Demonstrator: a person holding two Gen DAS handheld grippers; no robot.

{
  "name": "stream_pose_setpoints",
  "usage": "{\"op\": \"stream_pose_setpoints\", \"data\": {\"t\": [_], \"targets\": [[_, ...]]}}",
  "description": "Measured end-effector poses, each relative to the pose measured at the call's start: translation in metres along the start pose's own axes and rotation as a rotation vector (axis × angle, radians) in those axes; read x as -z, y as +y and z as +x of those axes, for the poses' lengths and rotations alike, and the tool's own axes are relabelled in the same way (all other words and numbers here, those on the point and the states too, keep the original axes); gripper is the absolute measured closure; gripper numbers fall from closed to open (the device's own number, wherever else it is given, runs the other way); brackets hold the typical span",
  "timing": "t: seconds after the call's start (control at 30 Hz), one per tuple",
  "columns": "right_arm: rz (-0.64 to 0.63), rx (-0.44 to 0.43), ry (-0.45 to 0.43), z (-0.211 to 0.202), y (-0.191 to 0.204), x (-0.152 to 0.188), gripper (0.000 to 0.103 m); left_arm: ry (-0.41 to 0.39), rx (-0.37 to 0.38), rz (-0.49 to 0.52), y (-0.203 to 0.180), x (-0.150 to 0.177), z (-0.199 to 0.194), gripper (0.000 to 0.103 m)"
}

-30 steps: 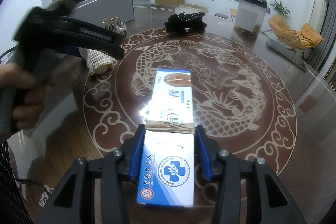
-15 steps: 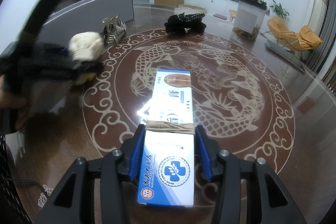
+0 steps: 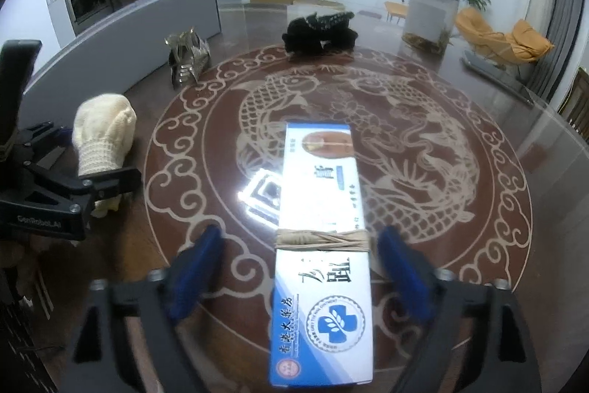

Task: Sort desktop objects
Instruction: 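Grasp the white knit glove with the left tool while the right tool holds the box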

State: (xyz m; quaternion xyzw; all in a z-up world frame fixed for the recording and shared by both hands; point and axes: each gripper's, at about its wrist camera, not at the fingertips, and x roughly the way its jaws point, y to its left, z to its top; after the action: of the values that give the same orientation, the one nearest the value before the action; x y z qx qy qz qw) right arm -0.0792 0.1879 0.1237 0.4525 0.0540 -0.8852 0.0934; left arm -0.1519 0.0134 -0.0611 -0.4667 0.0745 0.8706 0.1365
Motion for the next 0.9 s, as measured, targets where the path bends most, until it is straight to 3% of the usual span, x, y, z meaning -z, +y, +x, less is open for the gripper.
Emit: {"op": "stream_pose_setpoints", "data": {"t": [0.03,0.9], "targets": [[-0.003,-0.006,0.006,0.0013,0.0008,-0.0006,0.0,0.0,0.0,0.0,0.0001,0.0004,-0.0003,0.0],[-0.003,-0.006,0.005,0.0017,0.0008,-0.0001,0.0,0.0,0.0,0.0,-0.0003,0.0006,0.0009,0.0]]}}
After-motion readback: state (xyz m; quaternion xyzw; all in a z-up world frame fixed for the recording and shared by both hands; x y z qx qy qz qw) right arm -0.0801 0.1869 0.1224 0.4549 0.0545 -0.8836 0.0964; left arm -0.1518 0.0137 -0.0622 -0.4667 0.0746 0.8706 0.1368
